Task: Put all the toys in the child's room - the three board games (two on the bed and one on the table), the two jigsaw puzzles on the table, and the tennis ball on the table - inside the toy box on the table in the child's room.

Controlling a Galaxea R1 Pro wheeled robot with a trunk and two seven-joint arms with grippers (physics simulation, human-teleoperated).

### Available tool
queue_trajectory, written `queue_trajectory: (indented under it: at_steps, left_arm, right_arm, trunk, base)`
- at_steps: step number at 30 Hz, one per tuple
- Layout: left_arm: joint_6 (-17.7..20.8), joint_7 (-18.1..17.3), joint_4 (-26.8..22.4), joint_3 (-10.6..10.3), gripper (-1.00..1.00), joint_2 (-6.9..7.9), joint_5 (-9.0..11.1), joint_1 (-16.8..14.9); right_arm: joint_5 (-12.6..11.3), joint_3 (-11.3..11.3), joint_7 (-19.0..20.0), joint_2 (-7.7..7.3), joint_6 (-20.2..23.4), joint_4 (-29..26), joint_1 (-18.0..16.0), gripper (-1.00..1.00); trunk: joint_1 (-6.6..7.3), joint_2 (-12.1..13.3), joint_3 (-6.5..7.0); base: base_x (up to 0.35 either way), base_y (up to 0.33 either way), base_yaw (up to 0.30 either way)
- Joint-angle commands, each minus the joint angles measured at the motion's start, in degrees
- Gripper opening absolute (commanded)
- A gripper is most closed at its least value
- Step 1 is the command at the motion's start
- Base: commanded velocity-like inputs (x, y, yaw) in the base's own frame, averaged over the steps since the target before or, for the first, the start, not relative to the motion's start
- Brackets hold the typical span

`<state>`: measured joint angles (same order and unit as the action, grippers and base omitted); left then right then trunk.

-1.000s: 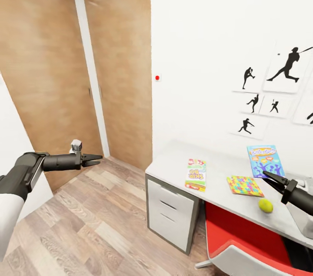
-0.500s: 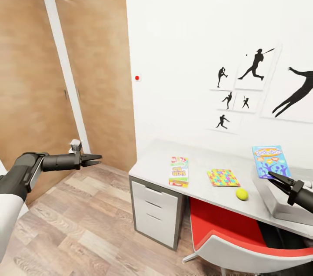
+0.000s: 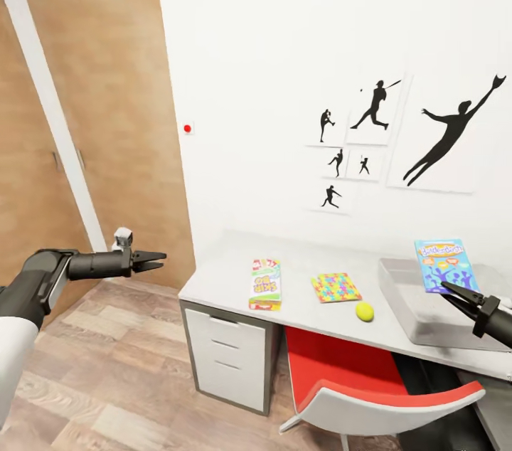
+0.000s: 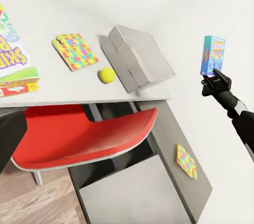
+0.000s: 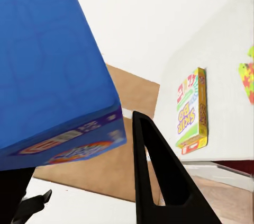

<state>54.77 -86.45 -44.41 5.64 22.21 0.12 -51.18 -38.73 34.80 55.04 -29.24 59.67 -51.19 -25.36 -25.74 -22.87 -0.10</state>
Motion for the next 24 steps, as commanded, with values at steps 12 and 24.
queue_trajectory:
  at_steps: [12,24]
  left_arm:
    - [0.5,-0.3,-0.3,0.2,1.00,0.08,0.1,0.1]
    - [0.5,-0.3,-0.6,0.2,1.00,0.03,0.2,0.2]
  right_arm:
    - [0.0,0.1,0.3,-0.10,0.3,0.7,-0.1,-1.00]
    - [0.1,0.0,0.2,-1.09,0.3,2.7,-0.2,-1.00]
  trunk:
    - [-0.04,0.0,-0.02]
    - [-0.04,0.0,-0.02]
  base:
    - [0.126,-0.009,-0.281]
    - [0.091,-0.002,-0.281]
